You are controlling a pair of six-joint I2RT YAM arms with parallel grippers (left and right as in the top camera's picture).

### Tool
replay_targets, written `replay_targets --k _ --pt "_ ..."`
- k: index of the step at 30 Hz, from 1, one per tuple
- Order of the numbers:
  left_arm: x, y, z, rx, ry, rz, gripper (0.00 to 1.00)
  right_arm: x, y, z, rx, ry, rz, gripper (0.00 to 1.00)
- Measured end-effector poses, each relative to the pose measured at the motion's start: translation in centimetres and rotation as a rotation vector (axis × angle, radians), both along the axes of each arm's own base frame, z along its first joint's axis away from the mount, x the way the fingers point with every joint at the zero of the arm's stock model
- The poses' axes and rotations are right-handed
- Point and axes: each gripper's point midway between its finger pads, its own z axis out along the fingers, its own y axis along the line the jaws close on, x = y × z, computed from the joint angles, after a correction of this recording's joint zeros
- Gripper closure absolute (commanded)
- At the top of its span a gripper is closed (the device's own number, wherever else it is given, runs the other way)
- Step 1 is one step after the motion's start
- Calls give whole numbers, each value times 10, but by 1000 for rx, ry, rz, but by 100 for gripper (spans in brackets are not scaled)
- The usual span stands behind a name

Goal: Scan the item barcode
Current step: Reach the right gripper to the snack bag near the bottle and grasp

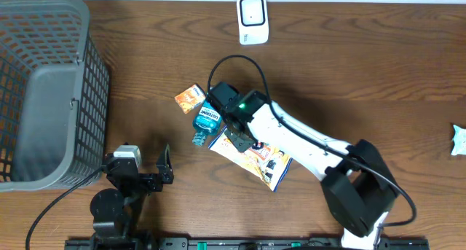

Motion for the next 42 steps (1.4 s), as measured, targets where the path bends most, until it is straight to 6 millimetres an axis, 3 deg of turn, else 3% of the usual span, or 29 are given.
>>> replay_targets --k 7,12,18,21,25,29,32,34,37,38,42 --pt "0 0 0 0 0 0 2 -3 -13 -49 -79 47 -61 99" --pt "0 0 0 0 0 0 2 18 -28 -51 -48 26 -189 99" --pt "0 0 0 0 0 0 2 36 -76 -45 -30 117 -361 99" --pt "0 0 0 0 0 0 2 41 -83 -30 16 162 -386 99" --pt "0 0 0 0 0 0 2 45 -70 20 127 113 -360 99" --pt "0 0 0 0 0 0 2 28 -51 86 268 57 -301 99" --pt "0 0 0 0 0 0 2 16 -31 99 309 45 -237 96" --pt "0 0 0 0 0 0 2 10 -16 90 307 41 -199 99" --pt "0 0 0 0 0 0 2 3 -9 56 236 42 -200 99" --pt "0 0 0 0 0 0 2 0 -13 35 183 48 -225 99" --pt "0 0 0 0 0 0 2 -4 -41 -16 11 68 -323 99"
